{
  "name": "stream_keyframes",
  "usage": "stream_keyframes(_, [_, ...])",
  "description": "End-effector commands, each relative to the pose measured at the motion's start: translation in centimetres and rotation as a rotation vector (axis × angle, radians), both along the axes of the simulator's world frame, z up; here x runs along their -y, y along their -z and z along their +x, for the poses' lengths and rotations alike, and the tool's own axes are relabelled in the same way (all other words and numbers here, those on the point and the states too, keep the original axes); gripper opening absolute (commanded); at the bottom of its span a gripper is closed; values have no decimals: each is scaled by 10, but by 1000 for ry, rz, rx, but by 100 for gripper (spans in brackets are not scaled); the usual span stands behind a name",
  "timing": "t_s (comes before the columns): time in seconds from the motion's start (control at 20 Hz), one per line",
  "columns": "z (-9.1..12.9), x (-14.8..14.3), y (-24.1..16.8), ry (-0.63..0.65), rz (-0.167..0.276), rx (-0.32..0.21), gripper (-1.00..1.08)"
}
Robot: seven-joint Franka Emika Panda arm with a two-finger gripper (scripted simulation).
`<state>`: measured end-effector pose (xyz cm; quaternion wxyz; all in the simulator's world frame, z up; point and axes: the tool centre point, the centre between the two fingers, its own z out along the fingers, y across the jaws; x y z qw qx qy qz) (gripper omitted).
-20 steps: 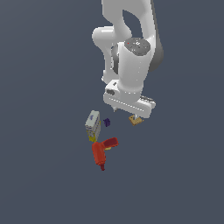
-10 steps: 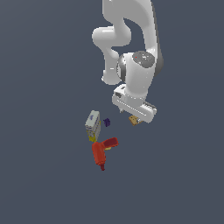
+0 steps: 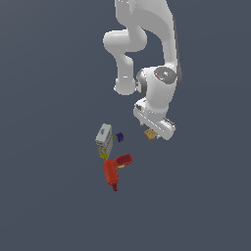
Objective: Pick up a designated object from a clutter of objects.
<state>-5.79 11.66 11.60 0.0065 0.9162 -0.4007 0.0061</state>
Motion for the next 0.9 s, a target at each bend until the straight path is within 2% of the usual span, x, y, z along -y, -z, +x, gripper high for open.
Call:
stream_keyframes(0.0, [-8, -7, 10, 46, 2, 0, 100])
stream_keyframes(0.45, [-34, -27, 39, 194, 11, -1, 100])
stream_keyframes(0.85, [-49, -36, 52, 267, 16, -3, 100])
